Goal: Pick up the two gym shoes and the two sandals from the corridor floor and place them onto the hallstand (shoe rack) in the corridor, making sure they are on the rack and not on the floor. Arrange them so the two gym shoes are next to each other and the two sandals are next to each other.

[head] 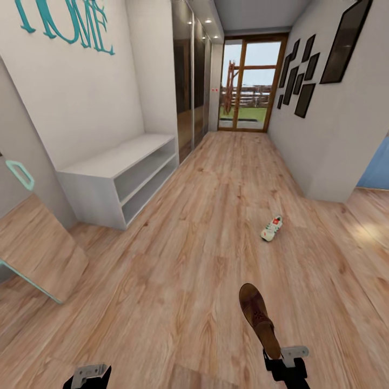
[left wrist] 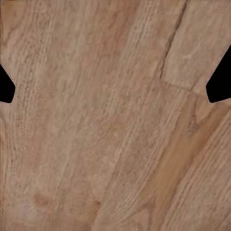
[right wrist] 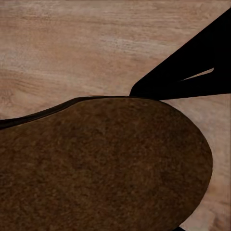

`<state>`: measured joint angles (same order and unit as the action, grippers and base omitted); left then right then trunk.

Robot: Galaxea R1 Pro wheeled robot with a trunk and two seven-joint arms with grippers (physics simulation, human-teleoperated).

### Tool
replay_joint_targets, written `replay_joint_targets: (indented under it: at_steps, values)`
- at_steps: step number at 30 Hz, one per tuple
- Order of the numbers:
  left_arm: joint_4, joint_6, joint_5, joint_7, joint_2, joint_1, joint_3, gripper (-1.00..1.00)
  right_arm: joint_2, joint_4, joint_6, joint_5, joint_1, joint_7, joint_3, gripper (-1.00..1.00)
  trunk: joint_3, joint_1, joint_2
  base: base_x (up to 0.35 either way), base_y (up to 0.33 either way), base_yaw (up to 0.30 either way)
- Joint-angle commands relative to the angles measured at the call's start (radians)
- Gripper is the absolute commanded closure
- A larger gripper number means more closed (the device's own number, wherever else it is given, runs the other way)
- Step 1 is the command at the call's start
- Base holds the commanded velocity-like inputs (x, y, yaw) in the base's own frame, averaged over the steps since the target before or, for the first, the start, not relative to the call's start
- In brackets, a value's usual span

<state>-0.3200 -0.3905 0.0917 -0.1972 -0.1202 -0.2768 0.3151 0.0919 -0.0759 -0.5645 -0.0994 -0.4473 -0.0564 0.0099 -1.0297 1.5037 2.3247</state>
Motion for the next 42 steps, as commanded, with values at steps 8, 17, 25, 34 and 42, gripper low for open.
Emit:
replay_joint_targets:
  at_steps: [8,17,25,34,42]
  values:
    - [0.001,-0.004,0.01,-0.005,0.001,-0.001,0.008,-1.0,0.0,0.001,-0.002,-0.006,-0.001,-0.005,0.0,1.0,0.012,0.0,0.0,0.333,0.101,0.0]
    - [0.001,-0.004,0.01,-0.005,0.001,-0.001,0.009,-1.0,0.0,0.001,-0.002,-0.007,-0.001,-0.005,0.0,1.0,0.019,0.0,0.0,0.334,0.015,0.0]
    - [0.014,-0.004,0.011,-0.005,0.001,-0.001,0.008,-1.0,0.003,0.001,-0.002,-0.007,-0.001,-0.005,-0.001,1.0,0.02,0.0,0.0,0.336,0.001,0.0]
    - [0.019,-0.005,0.011,-0.005,0.001,-0.001,0.009,-1.0,0.003,0.001,-0.002,-0.008,-0.001,-0.005,-0.001,1.0,0.02,0.0,0.0,0.336,0.0,0.0]
    - [0.021,-0.01,0.011,-0.005,0.001,-0.001,0.009,-1.0,0.001,0.001,-0.002,-0.008,-0.001,-0.005,0.0,1.0,0.02,0.0,0.0,0.336,0.0,0.0]
